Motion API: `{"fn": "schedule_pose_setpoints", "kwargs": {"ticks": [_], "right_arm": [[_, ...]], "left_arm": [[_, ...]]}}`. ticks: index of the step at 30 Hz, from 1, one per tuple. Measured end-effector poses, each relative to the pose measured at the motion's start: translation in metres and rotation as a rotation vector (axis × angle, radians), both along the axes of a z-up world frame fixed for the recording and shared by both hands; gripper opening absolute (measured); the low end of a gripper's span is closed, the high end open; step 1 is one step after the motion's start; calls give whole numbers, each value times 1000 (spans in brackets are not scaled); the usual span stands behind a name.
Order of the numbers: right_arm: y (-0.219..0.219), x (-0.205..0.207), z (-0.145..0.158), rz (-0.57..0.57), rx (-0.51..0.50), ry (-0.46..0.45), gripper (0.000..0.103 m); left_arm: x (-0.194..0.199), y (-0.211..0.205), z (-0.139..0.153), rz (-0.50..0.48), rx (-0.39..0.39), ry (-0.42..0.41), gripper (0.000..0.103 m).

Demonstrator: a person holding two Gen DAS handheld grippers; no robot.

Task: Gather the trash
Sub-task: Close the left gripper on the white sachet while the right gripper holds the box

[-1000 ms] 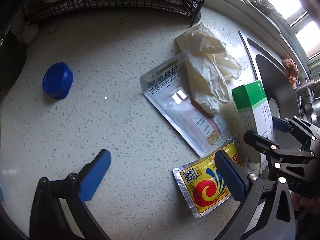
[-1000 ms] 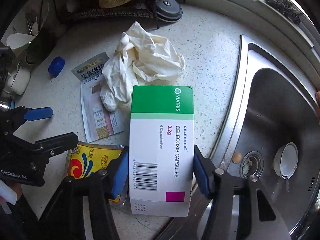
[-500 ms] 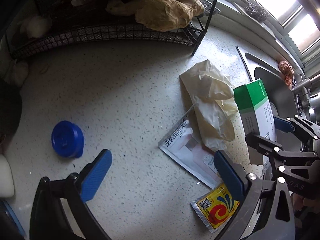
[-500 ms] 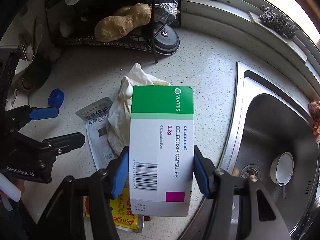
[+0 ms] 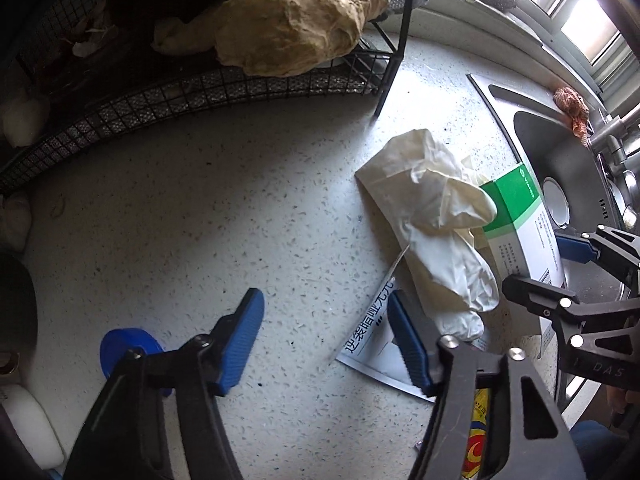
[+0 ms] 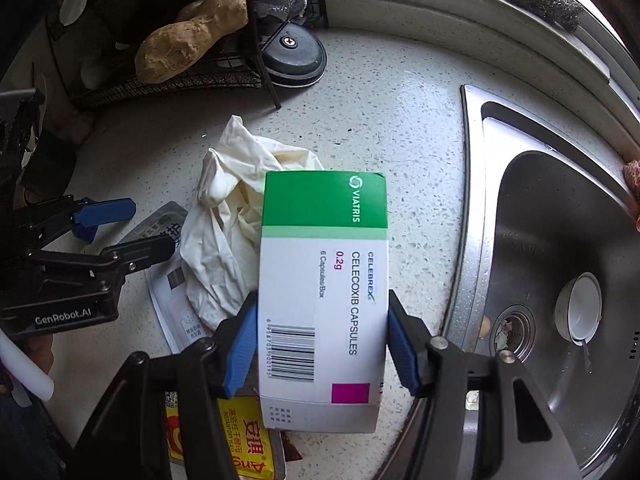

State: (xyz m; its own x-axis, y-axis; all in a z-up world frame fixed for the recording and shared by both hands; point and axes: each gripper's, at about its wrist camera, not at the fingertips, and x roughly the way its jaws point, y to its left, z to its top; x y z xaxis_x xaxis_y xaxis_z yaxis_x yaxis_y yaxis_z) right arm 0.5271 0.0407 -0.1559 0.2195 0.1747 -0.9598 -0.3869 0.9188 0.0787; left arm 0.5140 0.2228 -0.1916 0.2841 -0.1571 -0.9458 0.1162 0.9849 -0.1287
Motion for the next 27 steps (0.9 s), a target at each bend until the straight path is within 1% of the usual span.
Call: {"fn": "schedule_pose_setpoints", "kwargs": {"ticks": [1,2,3,4,5,7,9,13,17,23,24,27], "right_arm": [[-1,3,-1,1,0,1,56],[-3,3,-1,2,1,0,56],[-5,3,-1,2,4,-3,56],[-7,3,0,2,7,-6,56],[-6,5,0,1,10,-8,56],[-10,4,0,-1,16,-13,56],[-14,2,-1,0,18,-13,56],[-22,-10,-2,10,26,-22,56],[-25,-28,5,30,41,-43,56],[-32,-56,32,65,87,-96,56],[-35,-63,37,72,92,-107,56],[-44,-84,53,94,113,-139,56]], "left_arm": [[-1,-1,1,3,2,2,37],[3,-5,1,3,-7,9,33],[4,-9,1,2,-12,16,24],[2,-11,1,2,-10,23,18],[2,-15,-1,4,-4,26,17],[-2,-20,-2,16,-14,39,6],[-10,-24,-2,22,-24,45,2],[-25,-31,4,62,-1,27,1],[-41,-34,24,102,20,-9,1],[-75,-45,60,146,50,-77,1],[-86,-41,68,154,55,-91,1],[-112,-51,88,172,70,-127,1]]}}
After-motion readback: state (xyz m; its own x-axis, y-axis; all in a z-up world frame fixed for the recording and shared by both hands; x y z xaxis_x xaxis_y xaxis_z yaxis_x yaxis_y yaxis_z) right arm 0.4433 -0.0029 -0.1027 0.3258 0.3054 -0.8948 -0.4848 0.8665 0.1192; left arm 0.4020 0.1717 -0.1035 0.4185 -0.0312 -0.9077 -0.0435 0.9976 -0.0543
